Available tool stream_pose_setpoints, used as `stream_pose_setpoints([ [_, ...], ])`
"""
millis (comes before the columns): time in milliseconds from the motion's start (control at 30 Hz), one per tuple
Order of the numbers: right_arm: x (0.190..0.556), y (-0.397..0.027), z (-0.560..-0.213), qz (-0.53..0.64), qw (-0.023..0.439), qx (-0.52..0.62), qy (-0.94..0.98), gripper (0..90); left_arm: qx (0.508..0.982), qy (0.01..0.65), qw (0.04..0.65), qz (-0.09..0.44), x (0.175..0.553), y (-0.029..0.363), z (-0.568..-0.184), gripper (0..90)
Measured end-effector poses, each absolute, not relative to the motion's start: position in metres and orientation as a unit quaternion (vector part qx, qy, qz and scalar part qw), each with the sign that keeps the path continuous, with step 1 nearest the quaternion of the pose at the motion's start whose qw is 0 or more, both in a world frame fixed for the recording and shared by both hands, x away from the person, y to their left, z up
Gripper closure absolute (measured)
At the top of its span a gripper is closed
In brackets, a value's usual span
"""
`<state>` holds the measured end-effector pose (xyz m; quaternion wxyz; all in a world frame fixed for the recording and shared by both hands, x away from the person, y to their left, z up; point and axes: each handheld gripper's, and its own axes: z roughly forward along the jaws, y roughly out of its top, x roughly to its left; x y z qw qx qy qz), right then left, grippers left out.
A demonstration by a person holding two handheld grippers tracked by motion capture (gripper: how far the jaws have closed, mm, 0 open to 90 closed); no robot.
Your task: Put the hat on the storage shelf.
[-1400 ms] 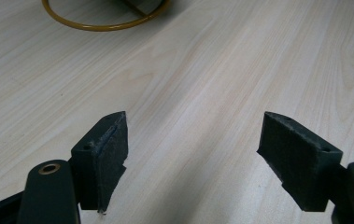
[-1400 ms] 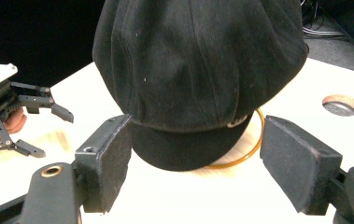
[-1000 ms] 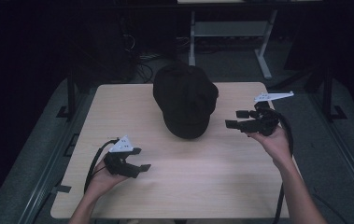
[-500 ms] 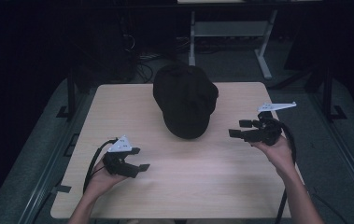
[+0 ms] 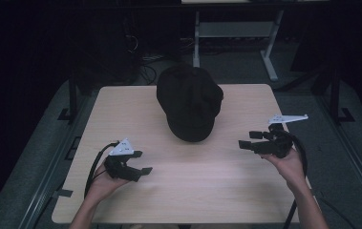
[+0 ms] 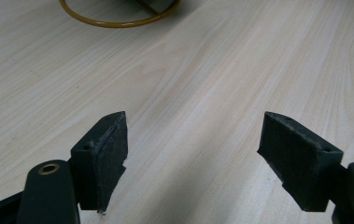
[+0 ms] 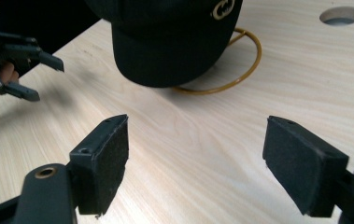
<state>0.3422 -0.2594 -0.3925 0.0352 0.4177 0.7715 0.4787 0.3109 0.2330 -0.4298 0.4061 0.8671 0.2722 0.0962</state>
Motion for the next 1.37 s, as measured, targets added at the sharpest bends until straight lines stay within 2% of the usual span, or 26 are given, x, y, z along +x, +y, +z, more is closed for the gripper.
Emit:
stream_pose_setpoints([
  [633, 0.308, -0.264, -0.423, 0.477, 0.019, 0.422, 0.771, 21.7, 0.868, 0.274, 0.403, 0.094, 0.310, 0.232, -0.432, 23.0],
  [1367, 0.276, -0.257, -0.443, 0.484, 0.009, 0.415, 0.770, 21.4, 0.861, 0.283, 0.412, 0.090, 0.310, 0.232, -0.431, 21.9],
])
